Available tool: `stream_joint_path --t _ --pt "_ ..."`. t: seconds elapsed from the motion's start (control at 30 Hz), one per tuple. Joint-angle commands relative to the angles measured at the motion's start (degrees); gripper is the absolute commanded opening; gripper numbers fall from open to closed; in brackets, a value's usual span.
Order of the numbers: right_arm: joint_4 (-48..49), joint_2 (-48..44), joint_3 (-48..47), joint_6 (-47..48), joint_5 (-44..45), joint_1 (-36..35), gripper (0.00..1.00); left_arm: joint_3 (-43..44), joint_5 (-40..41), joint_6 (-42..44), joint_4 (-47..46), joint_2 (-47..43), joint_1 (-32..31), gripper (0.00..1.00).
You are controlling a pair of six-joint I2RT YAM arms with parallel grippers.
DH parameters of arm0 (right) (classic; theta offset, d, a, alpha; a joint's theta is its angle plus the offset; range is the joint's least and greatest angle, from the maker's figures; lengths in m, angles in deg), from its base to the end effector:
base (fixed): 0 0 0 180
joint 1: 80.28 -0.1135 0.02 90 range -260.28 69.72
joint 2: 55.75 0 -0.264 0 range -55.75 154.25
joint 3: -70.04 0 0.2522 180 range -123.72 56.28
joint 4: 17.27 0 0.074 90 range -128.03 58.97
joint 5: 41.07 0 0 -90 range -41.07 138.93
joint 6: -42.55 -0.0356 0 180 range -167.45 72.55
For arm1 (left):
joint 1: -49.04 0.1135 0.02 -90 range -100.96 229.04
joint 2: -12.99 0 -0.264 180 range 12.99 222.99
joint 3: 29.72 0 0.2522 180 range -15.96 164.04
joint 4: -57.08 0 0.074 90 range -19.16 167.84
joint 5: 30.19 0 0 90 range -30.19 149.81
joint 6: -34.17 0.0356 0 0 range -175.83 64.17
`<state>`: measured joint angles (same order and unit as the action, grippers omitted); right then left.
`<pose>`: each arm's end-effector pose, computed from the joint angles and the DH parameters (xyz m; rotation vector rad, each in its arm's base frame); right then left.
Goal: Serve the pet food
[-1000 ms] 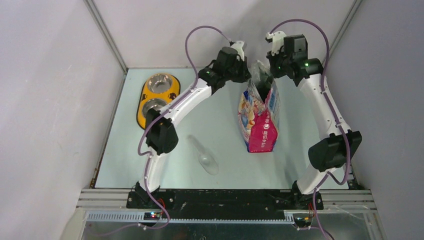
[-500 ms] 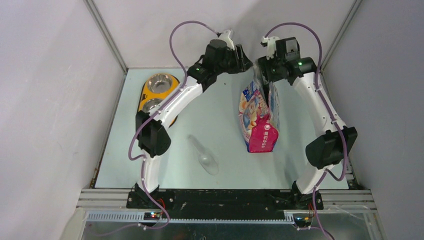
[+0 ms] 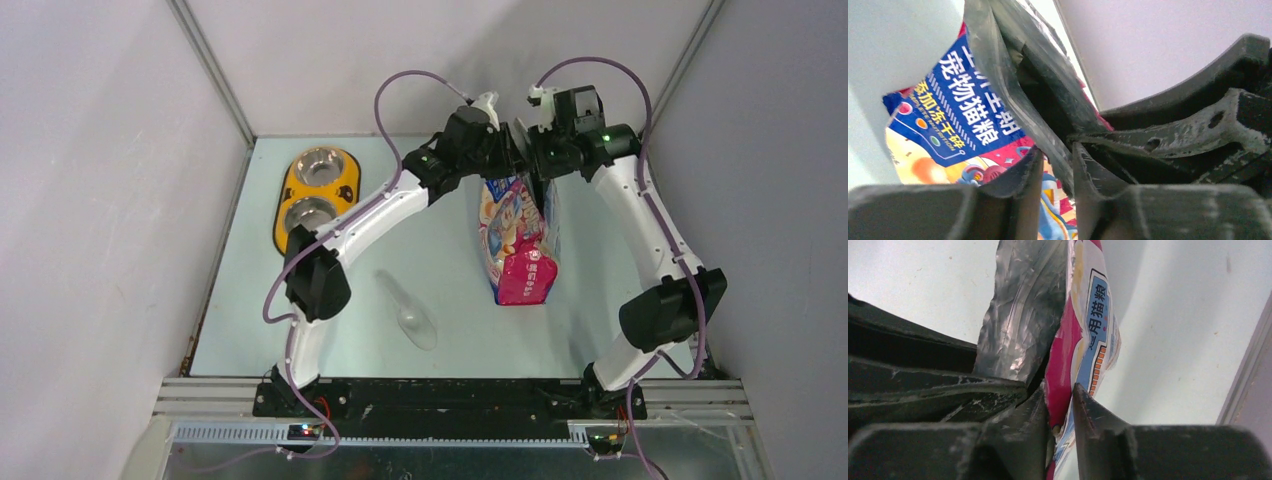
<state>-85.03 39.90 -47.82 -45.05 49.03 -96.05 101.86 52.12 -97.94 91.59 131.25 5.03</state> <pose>0.3428 0.0968 0.3933 -0.3732 2.3390 0.1106 0.3508 -0.3455 0.3646 0.1320 2.1060 -1.0891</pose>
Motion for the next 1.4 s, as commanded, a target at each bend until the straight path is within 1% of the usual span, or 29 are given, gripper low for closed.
stream_joint_path --t 0.0,0.07,0.1,0.2,0.23,0.33,0.37,0.43,0.5,0.63,0.67,0.7,0.73,0.77,0.8,0.83,0.9,0.93,1.0,1.13,1.27,1.37 --pt "-2.5 -3.5 -0.1 -0.5 0.6 0.0 0.11 0.0 1.3 -0.2 1.6 -0.7 -0.2 0.16" --pt "-2.9 -3.7 -0.8 0.0 1.1 0.2 0.0 -0.5 2.5 1.4 2.7 -2.0 0.3 0.02" --pt "-2.9 -3.7 -1.2 0.6 1.7 0.4 0.0 -0.5 3.5 3.3 2.9 -2.4 0.9 0.01" --pt "-3.2 -3.2 -4.4 1.3 3.7 2.0 0.0 2.1 5.0 8.1 3.4 -4.2 2.6 0.0" --pt "-3.2 -3.0 -5.2 1.5 4.0 2.4 0.0 2.8 5.7 11.0 3.5 -4.5 3.5 0.0" --pt "-3.9 -1.8 -9.0 2.0 4.9 4.0 0.0 7.3 7.0 17.0 4.7 -5.6 4.9 0.0" --pt "-4.0 -1.7 -9.5 2.3 5.6 4.2 0.0 8.3 7.3 20.2 5.2 -5.8 5.3 0.0" --pt "-4.1 -1.4 -10.7 3.0 6.4 4.0 0.0 10.8 7.5 23.5 6.6 -5.7 5.6 0.0" --pt "-4.3 -1.6 -10.4 3.9 7.1 3.1 0.0 12.3 6.9 24.9 8.2 -5.6 5.6 0.0" --pt "-6.3 -2.0 -10.3 6.2 8.9 0.5 0.0 10.7 5.3 25.8 9.5 -6.8 4.8 0.0" --pt "-6.8 -2.1 -10.5 6.3 8.9 0.2 0.02 10.2 5.1 26.2 9.8 -7.0 4.4 0.0" --pt "-7.6 -2.2 -10.5 6.2 8.8 0.2 0.15 9.4 4.9 26.2 10.2 -7.4 4.3 0.02" --pt "-8.0 -2.4 -10.3 6.0 8.4 0.1 0.21 8.9 4.3 25.8 10.4 -7.7 3.9 0.08" --pt "-8.6 -2.6 -9.4 5.8 8.0 0.1 0.34 7.8 3.9 25.4 10.7 -8.2 3.8 0.26" --pt "-8.7 -3.1 -8.9 5.4 7.0 0.1 0.42 7.3 3.1 24.2 11.0 -8.3 3.5 0.35" --pt "-9.2 -3.5 -7.7 5.0 6.4 0.1 0.51 6.0 2.2 23.3 11.3 -8.7 3.4 0.51" --pt "-9.9 -3.7 -6.2 3.5 4.6 0.4 0.58 3.6 1.4 18.4 11.3 -9.1 3.2 0.63" --pt "-10.2 -3.7 -5.7 2.0 3.5 0.6 0.58 2.8 1.3 14.7 11.2 -9.2 3.2 0.65" --pt "-10.5 -3.5 -4.6 -0.9 2.1 1.4 0.59 0.5 1.0 10.0 10.6 -9.2 2.9 0.66" --pt "-11.2 -3.5 -4.0 -5.8 1.5 2.0 0.52 -0.9 0.6 4.5 9.0 -8.3 1.6 0.67" --pt "-12.8 -3.4 -4.0 -9.3 1.2 2.3 0.44 3.1 2.3 4.9 9.3 -6.3 -0.3 0.64" --pt "-13.0 -3.9 -3.5 -10.3 0.5 2.2 0.41 6.3 4.4 7.4 10.2 -4.2 -1.6 0.62"
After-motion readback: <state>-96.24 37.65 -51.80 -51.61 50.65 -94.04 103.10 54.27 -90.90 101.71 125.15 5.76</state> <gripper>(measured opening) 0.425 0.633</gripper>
